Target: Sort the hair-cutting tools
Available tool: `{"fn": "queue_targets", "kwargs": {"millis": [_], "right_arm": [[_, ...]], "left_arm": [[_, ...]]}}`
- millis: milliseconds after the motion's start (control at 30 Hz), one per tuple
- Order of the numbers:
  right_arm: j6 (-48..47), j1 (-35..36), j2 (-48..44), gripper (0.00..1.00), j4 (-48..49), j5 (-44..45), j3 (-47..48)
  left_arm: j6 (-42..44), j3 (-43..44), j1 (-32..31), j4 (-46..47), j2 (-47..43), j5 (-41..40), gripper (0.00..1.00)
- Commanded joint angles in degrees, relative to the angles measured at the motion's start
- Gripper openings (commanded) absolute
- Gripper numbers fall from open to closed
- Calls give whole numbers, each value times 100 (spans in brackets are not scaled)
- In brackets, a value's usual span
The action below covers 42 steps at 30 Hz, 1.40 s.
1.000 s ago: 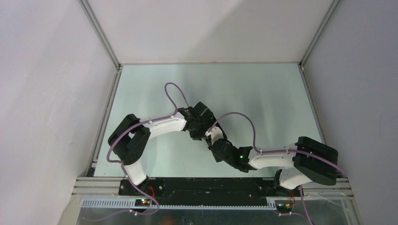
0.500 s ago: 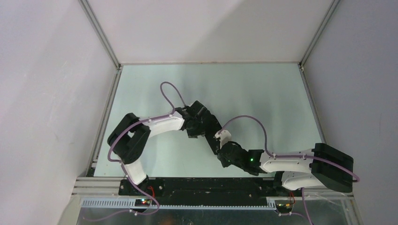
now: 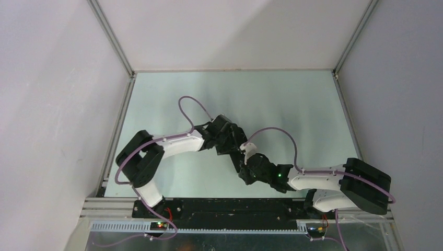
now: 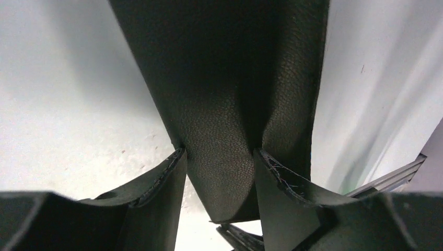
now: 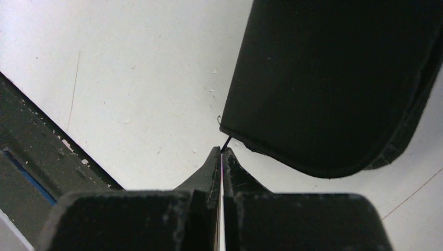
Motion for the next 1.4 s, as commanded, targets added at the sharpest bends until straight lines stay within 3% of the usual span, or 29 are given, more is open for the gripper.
{"fn": "queue_targets", "kwargs": {"millis": [0,300,567,933,1000,1133,1200,1367], "right_arm": [[178,-43,128,0,438,-125,-54],[511,28,-67,0,-394,232,-65],[1265,167,-931,0,-1960,666,-320],[1634,-430,-1668,0,-2643,863,-454],[1462,-532,-1761,8,-2618,754,-400],[1094,-688,-2261,44,-2709,647,-203],[945,-980,-2493,55,-2774,460,-65],[486,-2100,-2609,68,-2657,-518,282]], "left_arm": [[25,534,-177,-126,532,-50,54],[676,1593,-503,-1833,1550,-1242,51],[990,1880,-495,-2222,1835,-1774,51],[1286,1983,-449,-2257,1697,-2070,50],[1289,1887,-443,-2150,1531,-2078,51],[1193,1670,-443,-2009,854,-2037,56],[1123,1590,-442,-1973,261,-2024,59],[818,1002,-294,-1499,-634,-1711,67]]}}
